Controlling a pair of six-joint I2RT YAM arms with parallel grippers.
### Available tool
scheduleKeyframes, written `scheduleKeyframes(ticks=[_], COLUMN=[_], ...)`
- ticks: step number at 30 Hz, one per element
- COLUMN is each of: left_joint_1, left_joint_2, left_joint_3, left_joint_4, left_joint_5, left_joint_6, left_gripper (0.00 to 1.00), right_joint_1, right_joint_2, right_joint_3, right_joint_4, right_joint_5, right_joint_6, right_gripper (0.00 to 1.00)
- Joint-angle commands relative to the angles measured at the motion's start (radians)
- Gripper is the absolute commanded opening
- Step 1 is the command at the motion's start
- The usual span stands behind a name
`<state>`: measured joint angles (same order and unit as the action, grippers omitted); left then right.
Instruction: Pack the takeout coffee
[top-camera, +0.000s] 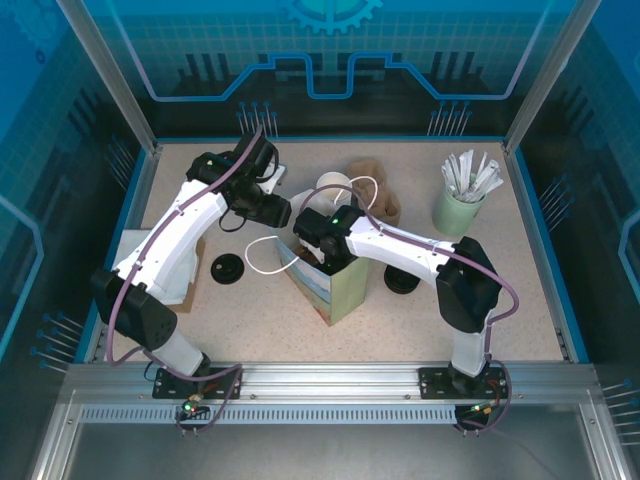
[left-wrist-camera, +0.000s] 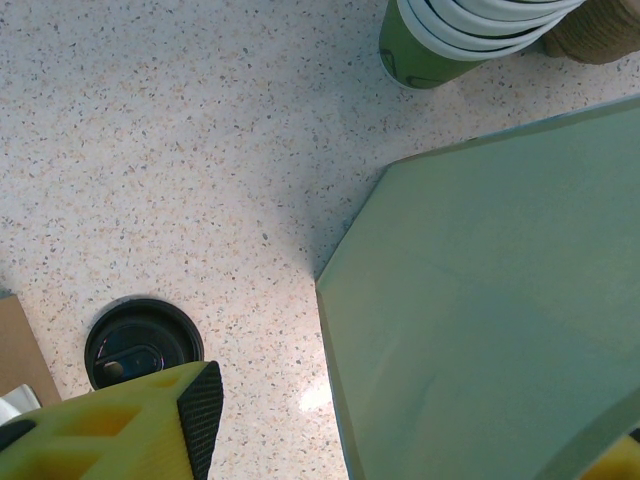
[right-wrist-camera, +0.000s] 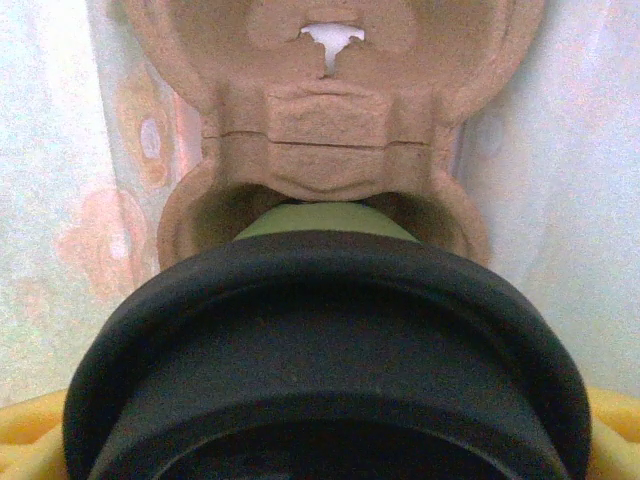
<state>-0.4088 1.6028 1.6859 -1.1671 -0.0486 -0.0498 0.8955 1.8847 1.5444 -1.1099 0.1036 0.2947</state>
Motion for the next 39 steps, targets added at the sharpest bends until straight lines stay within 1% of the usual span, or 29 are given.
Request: scheduleKeyframes(ticks=[1, 20, 24, 30, 36, 39], left_joint_1=[0.0, -0.001, 0.0, -0.001, -0.001, -0.002], left_joint_2=[0.005, 0.009, 0.01, 0.003, -0.015, -0.018], left_joint_3=[0.02, 0.031, 0.032, 0.03, 0.022, 0.02], left_joint_4=[-0.025, -0.029, -0.031, -0.029, -0.013, -0.006], left_joint_5=[0.005, 0.004, 0.005, 0.032, 0.064, 0.075], left_joint_6=[0.013, 0.02, 0.021, 0.016, 0.012, 0.013], left_gripper=[0.6, 0.61, 0.6, 0.55, 0.44, 0.37], right_joint_1=[-0.018, -0.02, -0.02, -0.021, -0.022, -0.025], right_joint_2=[0.091, 0.073, 0.058, 0.034, 0.019, 0.013], right_joint_3=[-0.068, -0.054, -0.047, -0.023, 0.001, 0.018], right_joint_4=[-0.073, -0.053, -0.053, -0.056, -0.065, -0.072], right_joint_5=[0.019, 0.022, 0.023, 0.025, 0.028, 0.028], right_joint_6=[-0.022, -0.025, -0.019, -0.011, 0.007, 0.019], right_gripper=[0.78, 0.79, 0.82, 0.9, 1.0, 1.0])
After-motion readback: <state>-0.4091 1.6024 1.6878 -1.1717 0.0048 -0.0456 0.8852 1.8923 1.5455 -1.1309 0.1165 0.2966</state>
